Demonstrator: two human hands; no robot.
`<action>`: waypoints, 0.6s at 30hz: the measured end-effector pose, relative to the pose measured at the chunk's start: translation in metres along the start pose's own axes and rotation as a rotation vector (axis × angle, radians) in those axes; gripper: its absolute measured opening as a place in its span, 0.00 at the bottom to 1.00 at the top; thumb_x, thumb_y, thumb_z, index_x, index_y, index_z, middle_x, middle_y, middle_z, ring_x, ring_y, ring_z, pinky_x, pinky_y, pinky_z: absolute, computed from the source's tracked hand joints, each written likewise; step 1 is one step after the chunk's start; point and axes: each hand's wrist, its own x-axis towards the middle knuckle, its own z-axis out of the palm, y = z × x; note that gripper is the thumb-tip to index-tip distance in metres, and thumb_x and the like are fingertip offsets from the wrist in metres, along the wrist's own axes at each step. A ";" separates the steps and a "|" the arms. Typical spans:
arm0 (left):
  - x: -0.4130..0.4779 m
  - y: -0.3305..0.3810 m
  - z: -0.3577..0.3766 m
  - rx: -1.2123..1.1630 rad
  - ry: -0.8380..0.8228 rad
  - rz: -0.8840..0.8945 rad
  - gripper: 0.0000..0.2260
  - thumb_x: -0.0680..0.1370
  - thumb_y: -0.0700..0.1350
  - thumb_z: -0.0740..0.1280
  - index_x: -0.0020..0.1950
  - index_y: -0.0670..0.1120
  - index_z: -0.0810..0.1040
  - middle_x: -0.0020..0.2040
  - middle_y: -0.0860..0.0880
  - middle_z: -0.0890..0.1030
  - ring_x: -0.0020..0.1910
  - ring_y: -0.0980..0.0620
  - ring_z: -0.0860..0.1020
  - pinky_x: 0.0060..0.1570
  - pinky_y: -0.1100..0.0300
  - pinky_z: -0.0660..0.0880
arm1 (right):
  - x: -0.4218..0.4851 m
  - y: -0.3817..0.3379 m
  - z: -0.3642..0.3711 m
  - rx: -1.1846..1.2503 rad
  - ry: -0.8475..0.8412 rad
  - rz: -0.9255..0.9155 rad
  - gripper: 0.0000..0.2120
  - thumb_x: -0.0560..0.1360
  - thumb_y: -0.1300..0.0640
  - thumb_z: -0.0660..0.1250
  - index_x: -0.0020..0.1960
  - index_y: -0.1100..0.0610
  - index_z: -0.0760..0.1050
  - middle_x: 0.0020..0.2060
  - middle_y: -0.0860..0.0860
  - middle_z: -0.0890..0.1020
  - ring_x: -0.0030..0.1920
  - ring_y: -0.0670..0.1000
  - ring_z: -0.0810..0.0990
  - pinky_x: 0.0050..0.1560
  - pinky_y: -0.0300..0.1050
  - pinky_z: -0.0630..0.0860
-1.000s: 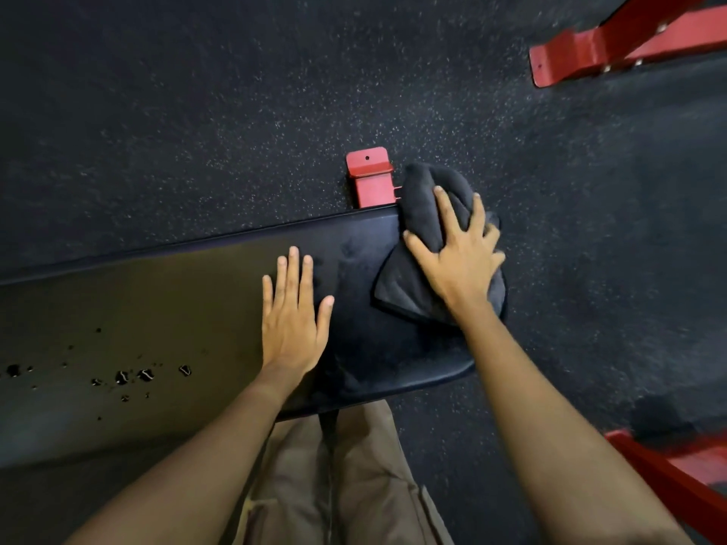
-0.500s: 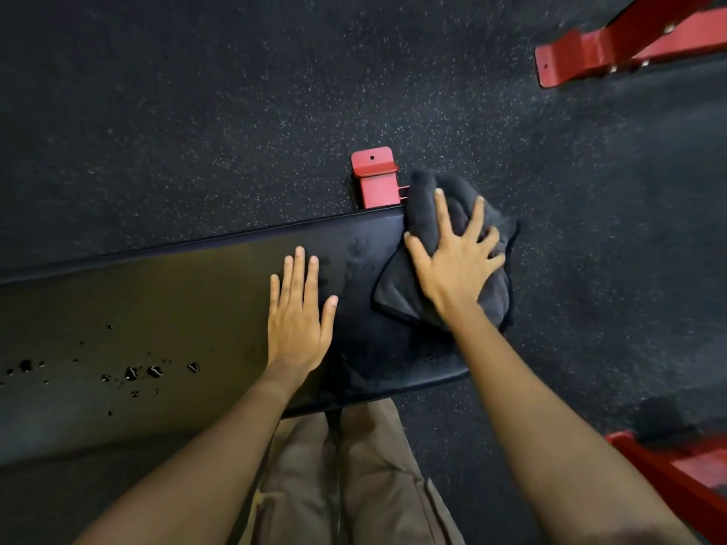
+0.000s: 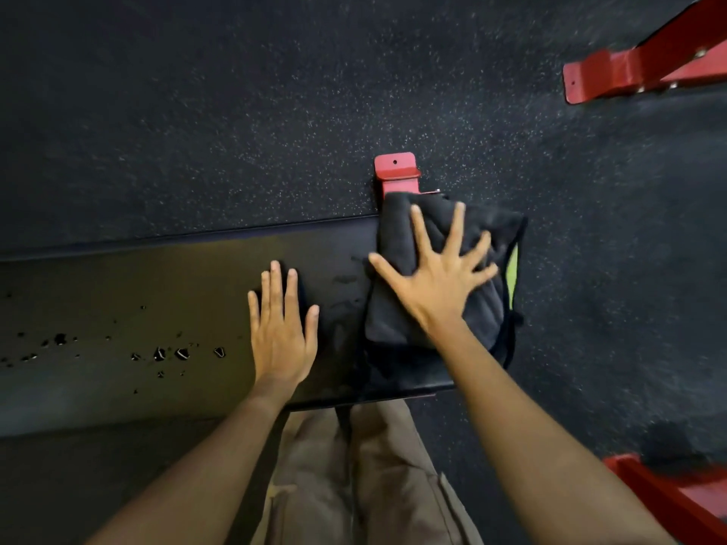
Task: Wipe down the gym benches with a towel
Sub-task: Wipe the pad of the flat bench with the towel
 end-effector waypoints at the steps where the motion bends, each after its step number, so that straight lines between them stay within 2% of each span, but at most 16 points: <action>1: 0.000 -0.003 -0.001 -0.007 0.007 -0.016 0.26 0.80 0.53 0.52 0.75 0.40 0.60 0.76 0.40 0.56 0.75 0.43 0.53 0.72 0.50 0.45 | 0.003 -0.011 0.001 -0.027 -0.008 -0.076 0.38 0.67 0.23 0.53 0.75 0.35 0.56 0.78 0.53 0.51 0.72 0.71 0.53 0.62 0.77 0.53; 5: -0.003 -0.016 -0.007 -0.036 0.029 -0.101 0.25 0.80 0.51 0.51 0.74 0.39 0.60 0.76 0.40 0.56 0.75 0.43 0.54 0.72 0.46 0.48 | -0.057 0.016 0.016 -0.156 0.021 -0.606 0.33 0.71 0.33 0.58 0.74 0.38 0.62 0.77 0.53 0.58 0.68 0.65 0.62 0.61 0.69 0.62; 7: -0.004 -0.024 -0.010 -0.031 0.029 -0.123 0.25 0.80 0.51 0.51 0.74 0.39 0.60 0.76 0.40 0.55 0.75 0.43 0.54 0.72 0.45 0.48 | -0.086 0.049 0.013 -0.184 0.020 -0.720 0.32 0.70 0.32 0.58 0.73 0.38 0.63 0.77 0.51 0.57 0.68 0.65 0.62 0.60 0.67 0.63; 8: -0.005 -0.027 -0.012 -0.029 0.027 -0.119 0.26 0.80 0.51 0.51 0.74 0.39 0.60 0.76 0.40 0.55 0.75 0.43 0.54 0.72 0.46 0.48 | -0.086 0.059 0.010 -0.192 0.020 -0.690 0.33 0.70 0.30 0.57 0.73 0.36 0.63 0.77 0.50 0.57 0.70 0.66 0.61 0.61 0.69 0.61; 10: -0.005 -0.032 -0.014 -0.031 0.031 -0.112 0.26 0.80 0.52 0.51 0.74 0.39 0.60 0.76 0.40 0.55 0.75 0.43 0.53 0.72 0.46 0.47 | -0.065 0.051 0.007 -0.187 0.037 -0.478 0.36 0.67 0.24 0.55 0.73 0.33 0.61 0.78 0.51 0.55 0.73 0.70 0.53 0.63 0.76 0.52; 12: -0.006 -0.034 -0.016 -0.044 0.035 -0.117 0.26 0.80 0.53 0.51 0.74 0.39 0.61 0.76 0.40 0.55 0.75 0.44 0.53 0.72 0.48 0.46 | -0.035 0.013 0.005 -0.101 0.032 -0.214 0.42 0.63 0.19 0.53 0.74 0.32 0.55 0.79 0.51 0.50 0.73 0.74 0.45 0.61 0.81 0.43; 14: -0.005 -0.038 -0.020 -0.054 0.048 -0.125 0.26 0.80 0.53 0.51 0.74 0.39 0.61 0.76 0.40 0.56 0.75 0.44 0.53 0.72 0.49 0.45 | -0.015 -0.028 0.010 -0.068 -0.004 -0.106 0.44 0.62 0.18 0.50 0.75 0.33 0.51 0.79 0.51 0.48 0.73 0.75 0.43 0.59 0.83 0.41; 16: -0.003 -0.046 -0.025 -0.065 0.067 -0.147 0.26 0.80 0.52 0.51 0.74 0.39 0.61 0.76 0.39 0.57 0.75 0.43 0.54 0.72 0.49 0.45 | -0.020 -0.056 0.019 -0.081 0.002 -0.226 0.43 0.65 0.21 0.53 0.76 0.36 0.55 0.78 0.53 0.53 0.73 0.75 0.47 0.61 0.82 0.43; 18: -0.001 -0.062 -0.031 -0.075 0.073 -0.161 0.26 0.80 0.52 0.52 0.74 0.39 0.62 0.76 0.39 0.57 0.75 0.42 0.55 0.72 0.47 0.47 | -0.050 -0.061 0.031 -0.143 0.012 -0.512 0.39 0.67 0.25 0.57 0.75 0.38 0.59 0.77 0.54 0.58 0.73 0.73 0.51 0.62 0.81 0.47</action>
